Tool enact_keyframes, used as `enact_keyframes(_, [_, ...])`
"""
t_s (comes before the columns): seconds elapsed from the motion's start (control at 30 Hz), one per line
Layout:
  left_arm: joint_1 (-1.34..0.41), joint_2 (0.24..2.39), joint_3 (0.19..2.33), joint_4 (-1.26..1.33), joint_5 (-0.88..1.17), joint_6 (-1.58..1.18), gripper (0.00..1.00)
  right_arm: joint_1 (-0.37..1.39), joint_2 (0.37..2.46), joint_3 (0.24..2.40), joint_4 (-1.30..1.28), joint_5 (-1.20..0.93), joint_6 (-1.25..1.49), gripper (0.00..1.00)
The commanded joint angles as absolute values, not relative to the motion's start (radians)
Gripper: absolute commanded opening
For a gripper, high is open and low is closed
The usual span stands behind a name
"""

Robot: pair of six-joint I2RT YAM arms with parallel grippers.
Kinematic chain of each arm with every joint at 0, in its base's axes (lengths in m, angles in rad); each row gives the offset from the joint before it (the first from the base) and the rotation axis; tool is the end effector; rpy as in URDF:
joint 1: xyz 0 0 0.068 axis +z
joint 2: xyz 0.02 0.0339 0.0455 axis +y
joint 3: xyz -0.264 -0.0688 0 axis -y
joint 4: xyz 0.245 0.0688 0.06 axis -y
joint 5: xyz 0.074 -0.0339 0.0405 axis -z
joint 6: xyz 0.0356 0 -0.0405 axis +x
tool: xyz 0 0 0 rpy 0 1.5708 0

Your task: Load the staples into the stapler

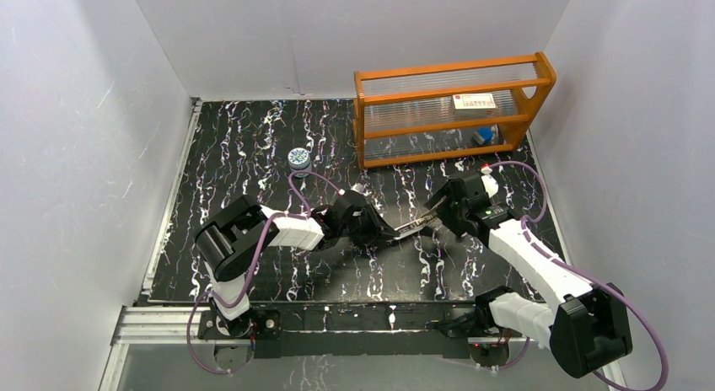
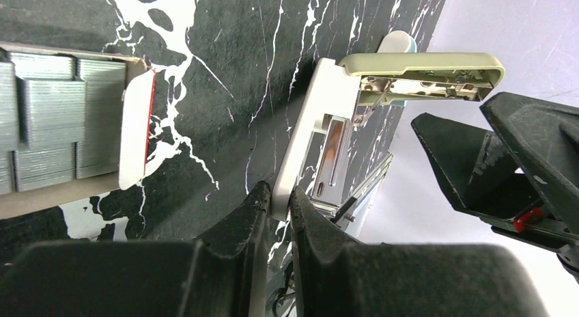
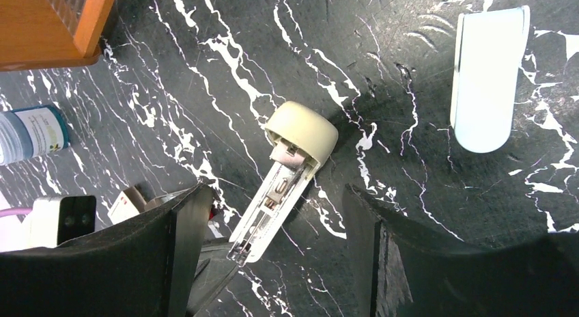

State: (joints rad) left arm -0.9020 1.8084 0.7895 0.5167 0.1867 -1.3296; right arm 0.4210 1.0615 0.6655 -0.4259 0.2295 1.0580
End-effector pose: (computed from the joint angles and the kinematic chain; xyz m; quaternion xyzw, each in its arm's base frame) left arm 0.2163 -0.2844 0.1405 -0.1354 0.8474 -0.4907 0.1508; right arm 0.1990 0.0802 0.2253 0.3293 0.8650 0.1661 0.3403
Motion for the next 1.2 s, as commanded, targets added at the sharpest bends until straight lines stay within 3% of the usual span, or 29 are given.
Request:
enact_keyframes(0.0, [-0.911, 1.79, 0.771, 0.431, 0.171, -1.316, 0.12, 0.423, 1.032, 0.686, -0.427, 0.222, 1.045, 0.79])
enact_keyframes(0.4, [-0.911, 1.824, 0.79, 0.383, 0.199, -1.324, 0.14, 0.422, 1.052, 0.688, -0.41, 0.148, 0.992, 0.81])
enact_keyframes(0.67, [-0.911, 1.832, 0.796, 0.338, 0.209, -1.341, 0.23, 0.422, 1.053, 0.7, -0.427, 0.148, 0.968, 0.8])
enact_keyframes(1.17, [-0.911, 1.822, 0.812, 0.271, 0.208, -1.308, 0.24, 0.422, 1.027, 0.694, -0.42, 0.074, 0.917, 0.81])
